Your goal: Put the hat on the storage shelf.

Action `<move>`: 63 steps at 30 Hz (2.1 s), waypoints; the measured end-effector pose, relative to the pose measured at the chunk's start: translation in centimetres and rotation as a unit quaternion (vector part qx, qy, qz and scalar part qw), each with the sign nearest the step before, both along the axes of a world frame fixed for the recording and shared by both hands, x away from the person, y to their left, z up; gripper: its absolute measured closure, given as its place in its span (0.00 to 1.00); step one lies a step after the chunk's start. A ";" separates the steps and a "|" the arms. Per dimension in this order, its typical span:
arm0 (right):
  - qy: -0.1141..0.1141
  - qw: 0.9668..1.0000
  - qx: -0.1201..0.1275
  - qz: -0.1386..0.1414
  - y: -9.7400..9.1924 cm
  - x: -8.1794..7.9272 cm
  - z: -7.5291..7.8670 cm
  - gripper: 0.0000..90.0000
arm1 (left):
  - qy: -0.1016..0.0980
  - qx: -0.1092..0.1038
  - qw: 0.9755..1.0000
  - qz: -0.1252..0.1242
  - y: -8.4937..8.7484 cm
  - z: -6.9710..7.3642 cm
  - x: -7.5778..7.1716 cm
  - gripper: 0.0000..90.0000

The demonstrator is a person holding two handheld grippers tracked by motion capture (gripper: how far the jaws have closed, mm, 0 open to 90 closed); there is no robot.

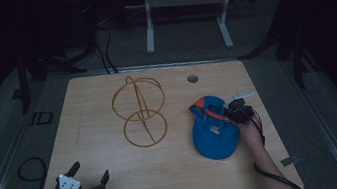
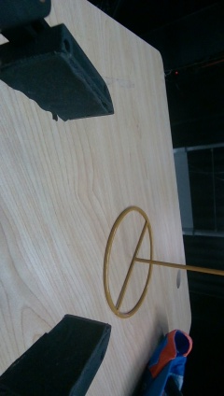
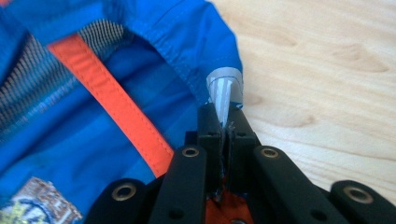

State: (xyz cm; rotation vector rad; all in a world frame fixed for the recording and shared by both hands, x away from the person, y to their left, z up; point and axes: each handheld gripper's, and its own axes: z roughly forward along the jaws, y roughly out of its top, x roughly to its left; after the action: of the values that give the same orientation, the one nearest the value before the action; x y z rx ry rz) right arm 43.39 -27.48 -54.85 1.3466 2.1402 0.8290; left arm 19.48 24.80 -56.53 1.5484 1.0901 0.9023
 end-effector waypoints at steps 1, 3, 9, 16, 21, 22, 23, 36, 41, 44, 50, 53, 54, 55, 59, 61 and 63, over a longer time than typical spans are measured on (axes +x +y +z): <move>0.000 1.000 0.000 0.000 0.0 0.0 0.0 0.97 | 0.000 0.000 1.000 0.000 0.0 0.0 0.0 0.00; -0.008 1.000 0.005 -0.001 -0.1 -0.1 0.5 0.97 | 0.000 -0.004 1.000 0.001 0.0 0.0 0.0 0.00; -0.034 0.999 0.010 0.015 0.2 -0.8 2.9 0.97 | 0.000 0.001 1.000 0.002 0.0 0.0 0.1 0.00; -0.062 0.998 0.012 0.028 0.6 -1.6 5.4 0.98 | 0.003 0.011 1.000 0.005 -0.2 -0.1 0.1 0.00; -0.089 0.995 0.019 0.041 0.9 -2.4 7.6 0.98 | 0.012 0.008 1.000 0.004 -0.2 -0.1 0.2 0.00; -0.095 0.994 0.018 0.043 1.0 -2.7 8.2 0.98 | 0.012 0.007 1.000 0.004 -0.2 -0.1 0.2 0.00; -0.099 0.994 0.018 0.046 1.0 -2.8 8.6 0.98 | 0.013 0.008 1.000 0.005 -0.2 -0.1 0.2 0.00; -0.184 0.979 0.013 0.081 1.5 -5.8 15.8 0.98 | 0.026 -0.010 1.000 -0.008 -1.1 0.8 0.0 0.02; -0.202 0.975 0.009 0.095 1.3 -7.2 17.5 0.98 | 0.053 -0.028 0.997 -0.038 -2.9 2.6 -0.4 0.02; -0.207 0.973 0.006 0.104 1.3 -8.0 18.0 0.98 | 0.070 -0.046 0.995 -0.056 -3.8 4.0 -0.5 0.02; -0.215 0.970 0.005 0.111 1.1 -9.5 19.0 0.98 | 0.056 -0.011 0.995 -0.083 -5.9 7.2 -0.6 0.02; -0.220 0.969 0.008 0.116 1.0 -10.2 19.4 0.98 | 0.048 -0.002 0.994 -0.094 -6.7 8.6 -0.5 0.02; -0.222 0.967 0.018 0.122 1.0 -10.8 19.8 0.98 | 0.043 0.002 0.994 -0.096 -7.1 9.3 -0.5 0.03; -0.222 0.967 0.018 0.122 1.0 -10.8 19.8 0.98 | 0.042 0.005 0.994 -0.101 -7.3 9.7 -0.5 0.03; -0.228 0.964 0.026 0.135 1.2 -11.8 20.2 0.98 | 0.033 0.008 0.993 -0.111 -8.3 11.7 -0.3 0.03; -0.233 0.961 0.030 0.145 1.5 -12.5 20.6 0.98 | 0.025 0.003 0.993 -0.118 -9.0 13.1 0.1 0.05; -0.234 0.960 0.032 0.148 1.5 -12.7 20.7 0.98 | 0.019 0.006 0.992 -0.121 -9.3 13.7 0.2 0.05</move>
State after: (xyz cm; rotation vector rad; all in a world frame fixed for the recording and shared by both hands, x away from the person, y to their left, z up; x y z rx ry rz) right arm 30.65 -25.95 -34.10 0.7591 1.9621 1.2069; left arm 19.71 15.49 -42.86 1.6734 0.9008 0.7173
